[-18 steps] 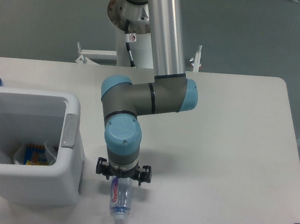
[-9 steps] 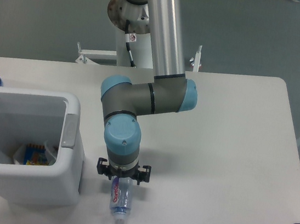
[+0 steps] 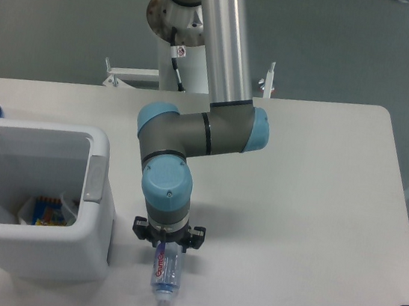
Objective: Place the trash in the trash can
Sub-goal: 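Lift the crushed bottle off the table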
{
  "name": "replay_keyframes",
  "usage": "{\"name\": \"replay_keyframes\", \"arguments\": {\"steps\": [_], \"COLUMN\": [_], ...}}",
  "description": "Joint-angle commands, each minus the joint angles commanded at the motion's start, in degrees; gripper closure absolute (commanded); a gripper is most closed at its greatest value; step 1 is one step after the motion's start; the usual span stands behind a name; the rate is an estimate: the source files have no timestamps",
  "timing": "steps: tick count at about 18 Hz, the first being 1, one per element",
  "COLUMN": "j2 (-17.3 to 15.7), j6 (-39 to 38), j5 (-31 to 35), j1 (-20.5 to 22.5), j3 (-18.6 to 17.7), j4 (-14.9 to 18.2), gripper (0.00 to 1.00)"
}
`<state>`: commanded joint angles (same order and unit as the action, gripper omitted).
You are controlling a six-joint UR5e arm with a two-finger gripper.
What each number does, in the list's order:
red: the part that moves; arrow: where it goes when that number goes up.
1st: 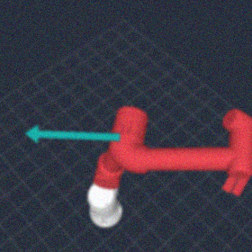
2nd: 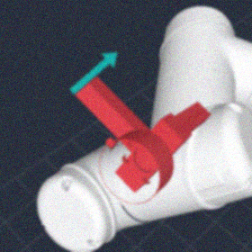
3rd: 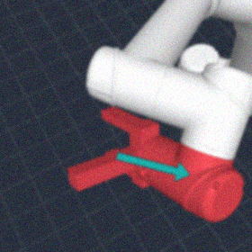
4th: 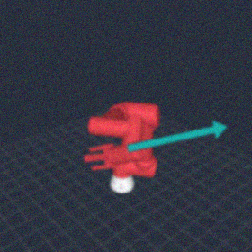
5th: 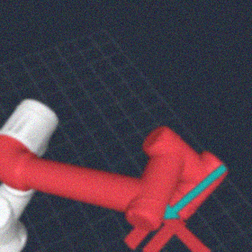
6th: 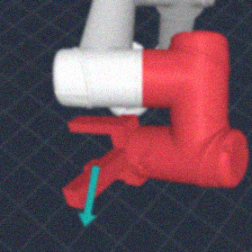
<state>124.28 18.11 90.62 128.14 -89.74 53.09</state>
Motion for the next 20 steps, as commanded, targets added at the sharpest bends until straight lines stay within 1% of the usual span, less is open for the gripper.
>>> {"name": "replay_keyframes", "arguments": {"steps": [14, 16, 20], "j2": [-0.4, -0.4, -1.1], "j6": [0.4, 0.4, 0.5], "j5": [0.1, 1.8, 1.5], "j1": [0.1, 0.0, 0.1], "j3": [0.0, 0.0, 1.4], "j4": [-0.4, -0.5, -1.1], "gripper": [0.37, 0.37, 0.37]}}
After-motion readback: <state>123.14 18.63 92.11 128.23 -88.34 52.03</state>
